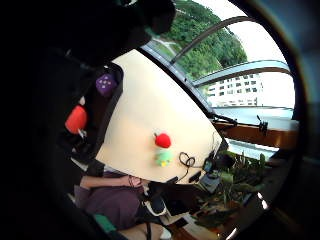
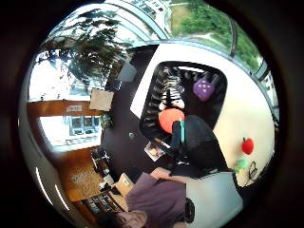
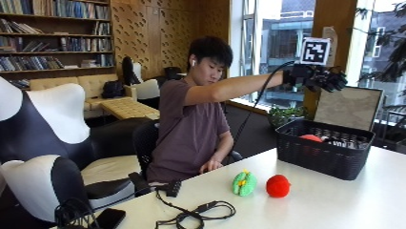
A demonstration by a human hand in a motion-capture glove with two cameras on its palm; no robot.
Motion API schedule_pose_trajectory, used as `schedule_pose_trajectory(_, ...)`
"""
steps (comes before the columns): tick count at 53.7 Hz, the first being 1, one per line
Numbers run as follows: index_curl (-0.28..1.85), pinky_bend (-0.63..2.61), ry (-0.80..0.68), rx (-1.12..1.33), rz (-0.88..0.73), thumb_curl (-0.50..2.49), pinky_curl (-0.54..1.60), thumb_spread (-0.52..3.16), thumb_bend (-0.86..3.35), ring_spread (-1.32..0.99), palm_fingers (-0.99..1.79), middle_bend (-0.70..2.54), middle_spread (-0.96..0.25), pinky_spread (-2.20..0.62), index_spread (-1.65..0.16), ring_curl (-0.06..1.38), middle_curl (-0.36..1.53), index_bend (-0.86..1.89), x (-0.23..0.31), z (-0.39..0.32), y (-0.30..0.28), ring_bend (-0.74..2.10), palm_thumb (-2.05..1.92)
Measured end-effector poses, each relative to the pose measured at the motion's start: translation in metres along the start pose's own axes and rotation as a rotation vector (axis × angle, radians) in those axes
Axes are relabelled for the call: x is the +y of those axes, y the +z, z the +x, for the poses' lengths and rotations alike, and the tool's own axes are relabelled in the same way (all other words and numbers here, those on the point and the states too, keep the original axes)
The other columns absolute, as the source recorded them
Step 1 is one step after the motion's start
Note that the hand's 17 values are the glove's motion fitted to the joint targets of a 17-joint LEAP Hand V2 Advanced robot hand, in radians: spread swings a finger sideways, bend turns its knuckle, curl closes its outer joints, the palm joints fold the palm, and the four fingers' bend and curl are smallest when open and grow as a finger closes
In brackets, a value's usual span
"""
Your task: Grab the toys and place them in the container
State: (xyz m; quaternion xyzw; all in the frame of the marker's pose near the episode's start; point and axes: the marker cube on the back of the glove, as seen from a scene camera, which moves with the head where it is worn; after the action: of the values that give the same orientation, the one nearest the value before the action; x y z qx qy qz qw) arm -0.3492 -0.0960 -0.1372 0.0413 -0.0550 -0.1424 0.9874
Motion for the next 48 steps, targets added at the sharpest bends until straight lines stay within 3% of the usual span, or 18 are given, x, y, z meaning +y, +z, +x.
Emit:
schedule_pose_trajectory(24,0.23,0.86,0.168,-0.096,0.04,0.48,0.35,1.39,0.0,0.04,-0.12,0.19,0.05,0.07,-0.17,0.39,0.39,0.11,0.166,0.202,-0.027,0.5,0.26)
schedule_pose_trajectory(36,0.23,0.84,0.205,-0.085,-0.048,0.45,0.34,1.42,-0.01,0.04,-0.1,0.18,0.02,0.07,-0.17,0.38,0.39,0.13,0.198,0.246,0.019,0.48,0.25)
schedule_pose_trajectory(48,0.25,0.82,0.214,-0.087,-0.127,0.42,0.33,1.43,-0.01,0.04,-0.08,0.19,0.02,0.07,-0.17,0.37,0.39,0.14,0.199,0.274,0.107,0.45,0.24)
